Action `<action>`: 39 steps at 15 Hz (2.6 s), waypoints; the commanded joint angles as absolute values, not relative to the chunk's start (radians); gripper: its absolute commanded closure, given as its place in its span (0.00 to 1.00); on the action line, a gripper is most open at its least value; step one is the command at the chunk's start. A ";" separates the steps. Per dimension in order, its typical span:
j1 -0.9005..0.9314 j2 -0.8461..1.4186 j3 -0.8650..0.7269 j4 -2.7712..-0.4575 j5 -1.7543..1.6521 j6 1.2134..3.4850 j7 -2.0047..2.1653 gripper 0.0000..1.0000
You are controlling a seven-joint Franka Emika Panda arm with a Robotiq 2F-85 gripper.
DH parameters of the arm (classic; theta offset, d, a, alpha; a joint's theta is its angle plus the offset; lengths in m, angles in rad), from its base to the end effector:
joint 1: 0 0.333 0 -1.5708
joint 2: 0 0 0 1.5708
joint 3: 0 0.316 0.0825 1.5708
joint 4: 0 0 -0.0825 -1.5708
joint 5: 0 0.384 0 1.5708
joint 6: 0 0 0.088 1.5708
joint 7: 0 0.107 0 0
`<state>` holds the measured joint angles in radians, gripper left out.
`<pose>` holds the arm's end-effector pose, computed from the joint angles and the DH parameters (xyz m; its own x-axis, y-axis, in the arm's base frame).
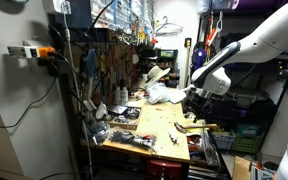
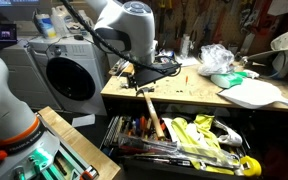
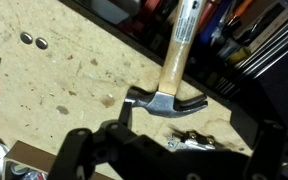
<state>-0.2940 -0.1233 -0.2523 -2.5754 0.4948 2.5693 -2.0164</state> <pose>0.3807 -0.2387 0.3138 0.4424 0.8521 0.2796 0.8493 -0.4982 0.1745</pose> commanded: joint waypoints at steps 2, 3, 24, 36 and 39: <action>-0.246 -0.076 -0.276 -2.564 0.485 2.553 -2.010 0.00; -0.241 -0.061 -0.271 -2.562 0.478 2.559 -1.998 0.00; -0.257 0.150 -0.202 -2.420 0.410 2.571 -1.852 0.43; -0.254 0.121 -0.167 -2.404 0.375 2.567 -1.814 0.92; -0.245 0.073 -0.150 -2.391 0.365 2.564 -1.819 0.92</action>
